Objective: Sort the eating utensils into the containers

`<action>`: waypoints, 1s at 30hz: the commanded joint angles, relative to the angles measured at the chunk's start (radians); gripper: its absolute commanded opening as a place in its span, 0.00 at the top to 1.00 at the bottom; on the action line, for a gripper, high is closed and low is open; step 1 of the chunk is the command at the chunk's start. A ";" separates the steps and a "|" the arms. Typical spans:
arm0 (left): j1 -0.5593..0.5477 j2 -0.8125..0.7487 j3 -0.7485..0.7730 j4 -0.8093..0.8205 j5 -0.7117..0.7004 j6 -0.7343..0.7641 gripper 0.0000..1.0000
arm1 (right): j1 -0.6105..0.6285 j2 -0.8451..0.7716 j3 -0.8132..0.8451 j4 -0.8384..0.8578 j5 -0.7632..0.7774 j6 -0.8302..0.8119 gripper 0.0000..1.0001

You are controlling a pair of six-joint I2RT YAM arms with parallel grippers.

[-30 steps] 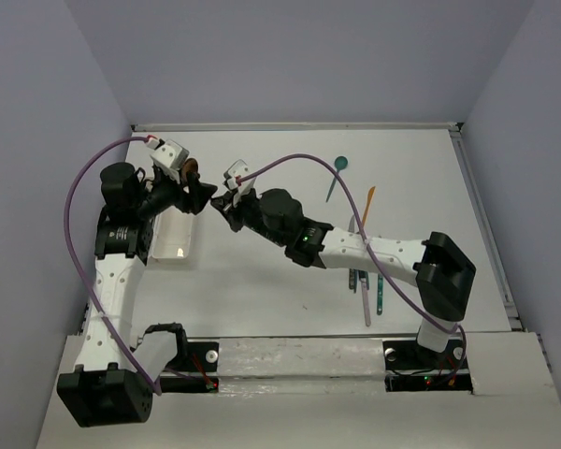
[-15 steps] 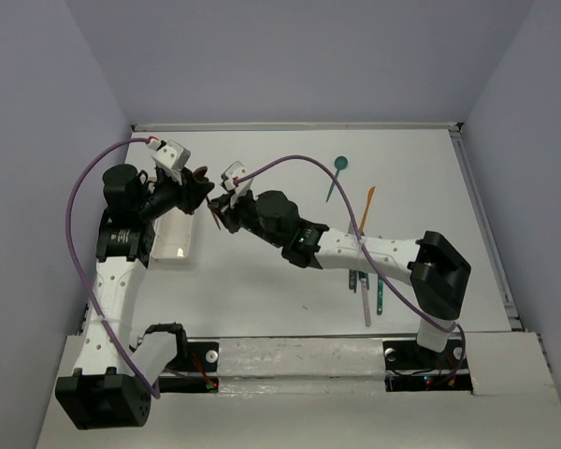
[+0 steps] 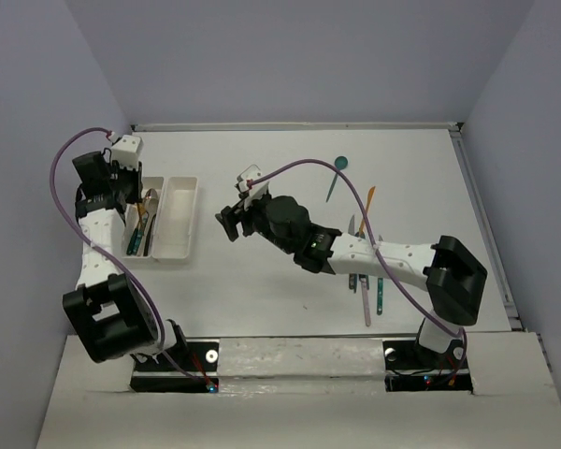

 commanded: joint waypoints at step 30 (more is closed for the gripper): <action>0.001 0.421 0.202 -0.039 -0.130 0.102 0.57 | -0.208 0.006 0.065 -0.301 0.053 0.223 0.21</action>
